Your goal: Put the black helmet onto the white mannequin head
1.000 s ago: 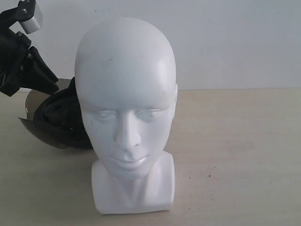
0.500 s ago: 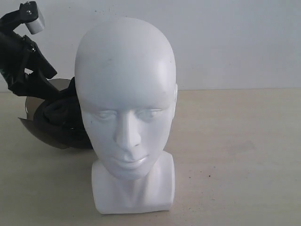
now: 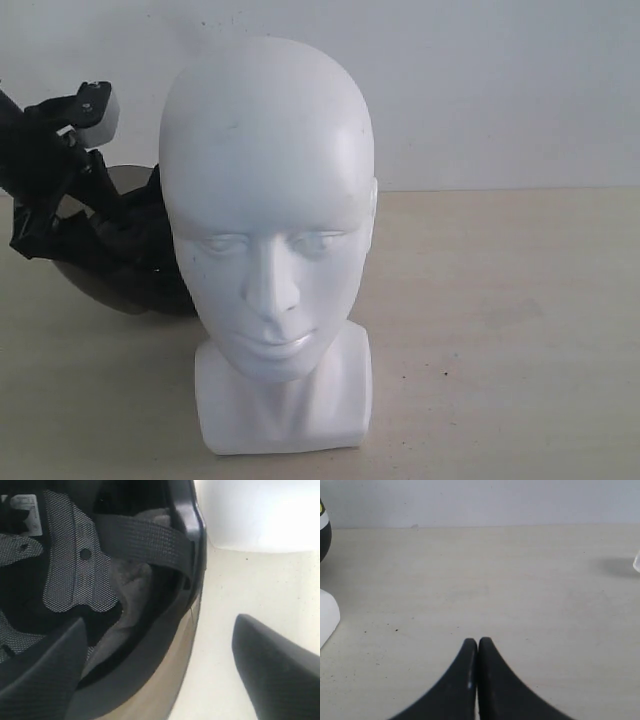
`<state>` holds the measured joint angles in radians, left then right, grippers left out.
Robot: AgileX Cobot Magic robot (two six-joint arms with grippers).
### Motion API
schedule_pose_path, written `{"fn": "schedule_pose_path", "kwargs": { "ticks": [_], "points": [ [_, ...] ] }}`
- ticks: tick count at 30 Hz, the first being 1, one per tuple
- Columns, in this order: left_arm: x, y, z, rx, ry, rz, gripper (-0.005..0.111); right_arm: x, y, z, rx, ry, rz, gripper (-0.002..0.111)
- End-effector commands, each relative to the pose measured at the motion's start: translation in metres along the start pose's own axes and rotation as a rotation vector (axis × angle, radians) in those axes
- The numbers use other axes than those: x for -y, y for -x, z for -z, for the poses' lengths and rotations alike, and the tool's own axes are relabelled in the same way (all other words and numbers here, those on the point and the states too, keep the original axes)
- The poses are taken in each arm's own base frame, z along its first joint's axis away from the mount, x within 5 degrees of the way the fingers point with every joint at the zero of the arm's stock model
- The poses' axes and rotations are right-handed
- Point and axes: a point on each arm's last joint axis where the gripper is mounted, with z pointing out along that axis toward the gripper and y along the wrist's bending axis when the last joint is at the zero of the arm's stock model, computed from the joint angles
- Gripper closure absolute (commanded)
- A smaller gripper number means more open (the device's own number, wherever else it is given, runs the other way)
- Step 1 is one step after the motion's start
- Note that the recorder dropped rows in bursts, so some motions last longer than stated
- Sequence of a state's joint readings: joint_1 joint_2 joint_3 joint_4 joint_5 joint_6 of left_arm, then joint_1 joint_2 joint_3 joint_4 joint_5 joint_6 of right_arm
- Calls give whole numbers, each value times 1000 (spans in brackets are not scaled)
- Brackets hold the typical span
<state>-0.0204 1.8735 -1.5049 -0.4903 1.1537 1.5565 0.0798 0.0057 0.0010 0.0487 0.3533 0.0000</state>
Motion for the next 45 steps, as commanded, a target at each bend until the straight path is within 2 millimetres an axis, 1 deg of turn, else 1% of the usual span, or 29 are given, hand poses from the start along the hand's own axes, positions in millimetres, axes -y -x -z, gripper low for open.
{"fn": "schedule_pose_path", "kwargs": {
  "ticks": [1, 5, 8, 12, 16, 19, 24, 28, 37, 38, 39, 40, 43, 44, 45],
  "points": [
    [-4, 1, -11, 7, -1, -29, 31, 0, 2, 1, 18, -8, 4, 108],
    [-4, 10, -17, 16, 20, -93, 31, 0, 2, 1, 18, -8, 4, 108],
    [-3, 17, -23, 17, 23, -109, 31, 0, 2, 1, 18, -8, 4, 108],
    [-1, 19, -28, 15, -1, -117, 31, 0, 1, 1, 12, -6, -1, 108],
    [-2, 16, -37, 12, -31, -106, 31, 0, 1, 1, 12, -6, -1, 108],
    [-5, 12, -48, 16, -43, -87, 31, 0, 1, 1, 12, -6, -1, 108],
    [-7, 11, -59, 51, -65, -51, 31, 0, 1, 1, 12, -6, -1, 108],
    [-9, 6, -76, 65, -96, -15, 31, 0, 1, 1, 12, -6, -1, 108],
    [-10, 4, -88, 102, -121, 31, 32, 0, 1, 1, 12, -6, -1, 108],
    [-10, 4, -88, 102, -122, 31, 36, 0, 1, 1, 12, -6, -1, 108],
    [-10, 4, -88, 100, -122, 30, 42, 0, 1, 1, 12, -6, -1, 108],
    [-10, 3, -88, 87, -120, 22, 59, 0, 1, 1, 12, -6, -1, 108],
    [-12, 2, -89, 79, -101, 9, 94, 0, 1, 1, 12, -6, -1, 108],
    [-14, 2, -88, 72, -86, -8, 102, 0, 1, 1, 12, -6, -1, 108],
    [-18, 1, -89, 67, -41, -13, 102, 0, 1, 1, 12, -6, -1, 108]
  ]
}}
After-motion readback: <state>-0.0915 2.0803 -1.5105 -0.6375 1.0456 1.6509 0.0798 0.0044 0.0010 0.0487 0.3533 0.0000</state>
